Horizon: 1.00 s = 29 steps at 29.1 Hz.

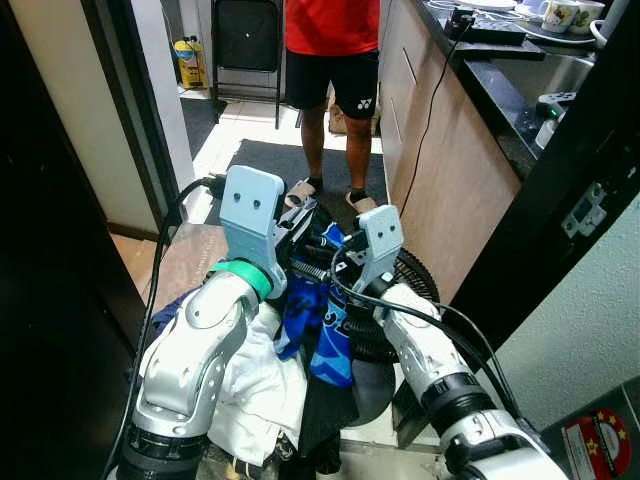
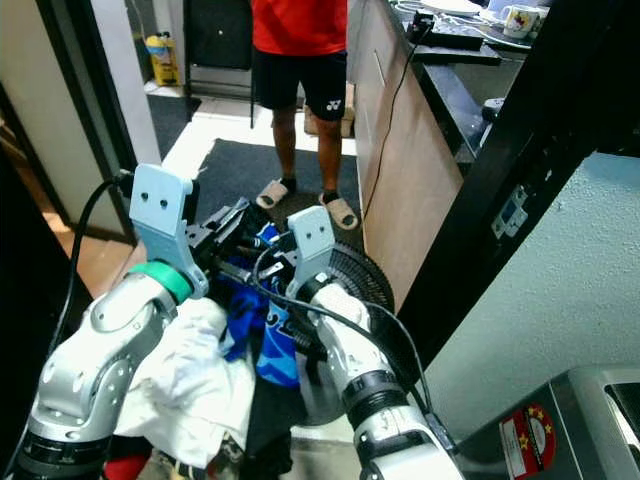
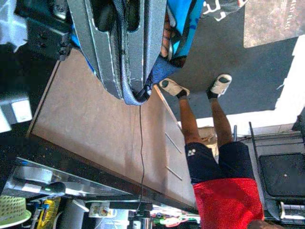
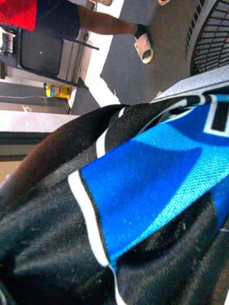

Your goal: Clothes washing

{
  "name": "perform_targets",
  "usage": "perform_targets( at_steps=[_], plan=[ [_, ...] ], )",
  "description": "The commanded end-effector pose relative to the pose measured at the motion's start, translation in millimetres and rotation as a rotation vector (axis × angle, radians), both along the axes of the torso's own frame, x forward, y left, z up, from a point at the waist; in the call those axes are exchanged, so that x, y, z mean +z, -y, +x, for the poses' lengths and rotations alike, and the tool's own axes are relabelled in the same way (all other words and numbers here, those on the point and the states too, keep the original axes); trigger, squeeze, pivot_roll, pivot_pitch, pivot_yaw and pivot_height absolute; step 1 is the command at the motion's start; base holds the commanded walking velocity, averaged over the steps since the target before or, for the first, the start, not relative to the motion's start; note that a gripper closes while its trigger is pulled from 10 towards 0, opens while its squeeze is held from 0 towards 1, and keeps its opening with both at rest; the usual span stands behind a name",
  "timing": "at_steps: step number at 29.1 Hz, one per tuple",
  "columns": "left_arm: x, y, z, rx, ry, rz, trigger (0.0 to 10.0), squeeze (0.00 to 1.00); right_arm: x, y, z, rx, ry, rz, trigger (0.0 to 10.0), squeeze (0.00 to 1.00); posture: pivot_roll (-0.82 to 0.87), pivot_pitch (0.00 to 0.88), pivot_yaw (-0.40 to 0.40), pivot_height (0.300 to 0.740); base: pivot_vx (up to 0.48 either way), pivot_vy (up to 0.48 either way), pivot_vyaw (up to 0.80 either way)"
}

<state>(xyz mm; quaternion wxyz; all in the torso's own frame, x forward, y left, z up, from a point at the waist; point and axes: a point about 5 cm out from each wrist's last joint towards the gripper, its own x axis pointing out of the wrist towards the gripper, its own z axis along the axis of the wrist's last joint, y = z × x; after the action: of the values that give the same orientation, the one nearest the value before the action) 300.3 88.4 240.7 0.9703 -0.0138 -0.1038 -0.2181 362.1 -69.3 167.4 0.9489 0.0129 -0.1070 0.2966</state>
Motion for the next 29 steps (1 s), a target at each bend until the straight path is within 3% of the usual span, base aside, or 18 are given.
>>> perform_targets(
  at_steps=[1, 2, 3, 4, 7, 8, 9, 18, 22, 23, 24, 25, 27, 29],
  plan=[
    [1, 1.0, -2.8, -0.006, 0.009, 0.005, 10.0, 0.0, 2, 4.3, -1.6, -0.011, 0.02, 0.027, 0.0, 0.0, 0.17, 0.032, 0.01, 0.74, 0.0, 0.0, 0.0],
    [0, -0.2, -3.0, 0.0, 0.007, 0.007, 10.0, 0.0, 5, 6.3, -6.4, -0.015, 0.051, 0.035, 9.0, 0.0, 0.17, 0.035, 0.009, 0.74, 0.0, 0.0, 0.0],
    [0, -0.2, -3.0, 0.0, 0.007, 0.007, 10.0, 0.0, 5, 6.3, -6.4, -0.015, 0.051, 0.035, 9.0, 0.0, 0.17, 0.035, 0.009, 0.74, 0.0, 0.0, 0.0],
    [0, -1.3, -3.0, 0.006, 0.005, 0.008, 10.0, 0.0, 8, 8.8, -11.0, -0.026, 0.078, 0.044, 10.0, 0.0, 0.17, 0.036, 0.01, 0.74, 0.0, 0.0, 0.0],
    [-1, -2.3, -2.6, 0.01, 0.003, 0.009, 10.0, 0.0, 10, 11.7, -16.4, -0.037, 0.095, 0.053, 10.0, 0.0, 0.17, 0.036, 0.013, 0.74, 0.0, 0.0, 0.0],
    [-1, -2.6, -2.0, 0.014, 0.003, 0.008, 10.0, 0.16, 10, 14.0, -20.8, -0.048, 0.103, 0.06, 10.0, 0.0, 0.16, 0.037, 0.018, 0.74, 0.0, 0.0, 0.0],
    [-1, -2.1, -1.2, 0.005, -0.002, -0.012, 10.0, 1.0, 8, 15.7, -23.4, -0.056, 0.101, 0.06, 10.0, 0.0, 0.15, 0.037, 0.021, 0.74, 0.0, 0.0, 0.0],
    [1, 0.6, 0.6, -0.023, 0.008, -0.013, 10.0, 1.0, 8, 22.0, -25.8, -0.08, 0.103, 0.063, 10.0, 0.0, 0.15, 0.031, 0.032, 0.74, 0.0, 0.0, 0.0],
    [-3, -4.5, 2.0, 0.019, -0.005, 0.017, 10.0, 1.0, 10, 26.2, -29.2, -0.095, 0.1, 0.062, 10.0, 0.0, 0.15, 0.03, 0.032, 0.74, 0.0, 0.0, 0.0],
    [-5, -7.0, 2.8, 0.036, -0.011, 0.033, 10.0, 0.71, 11, 27.7, -30.3, -0.101, 0.099, 0.059, 10.0, 0.0, 0.15, 0.028, 0.031, 0.74, 0.0, 0.0, 0.0],
    [-10, -11.2, 3.4, 0.058, -0.019, 0.057, 10.0, 0.71, 10, 30.6, -31.4, -0.113, 0.098, 0.054, 10.0, 0.0, 0.16, 0.028, 0.028, 0.74, 0.0, 0.0, 0.0],
    [-15, -18.0, 3.1, 0.09, -0.028, 0.082, 10.0, 0.0, 7, 36.4, -33.3, -0.141, 0.095, 0.041, 10.0, 0.0, 0.16, 0.028, 0.028, 0.74, 0.0, 0.0, 0.0],
    [-19, -25.7, 1.4, 0.119, -0.035, 0.091, 10.0, 0.0, 4, 45.4, -35.8, -0.194, 0.093, 0.036, 10.0, 0.0, 0.16, 0.029, 0.025, 0.74, 0.0, 0.0, 0.0],
    [-18, -36.6, -2.8, 0.152, -0.033, 0.088, 10.0, 0.0, 2, 65.7, -40.6, -0.333, 0.1, 0.054, 10.0, 0.0, 0.16, 0.031, 0.016, 0.74, 0.0, 0.0, 0.0]
  ],
)
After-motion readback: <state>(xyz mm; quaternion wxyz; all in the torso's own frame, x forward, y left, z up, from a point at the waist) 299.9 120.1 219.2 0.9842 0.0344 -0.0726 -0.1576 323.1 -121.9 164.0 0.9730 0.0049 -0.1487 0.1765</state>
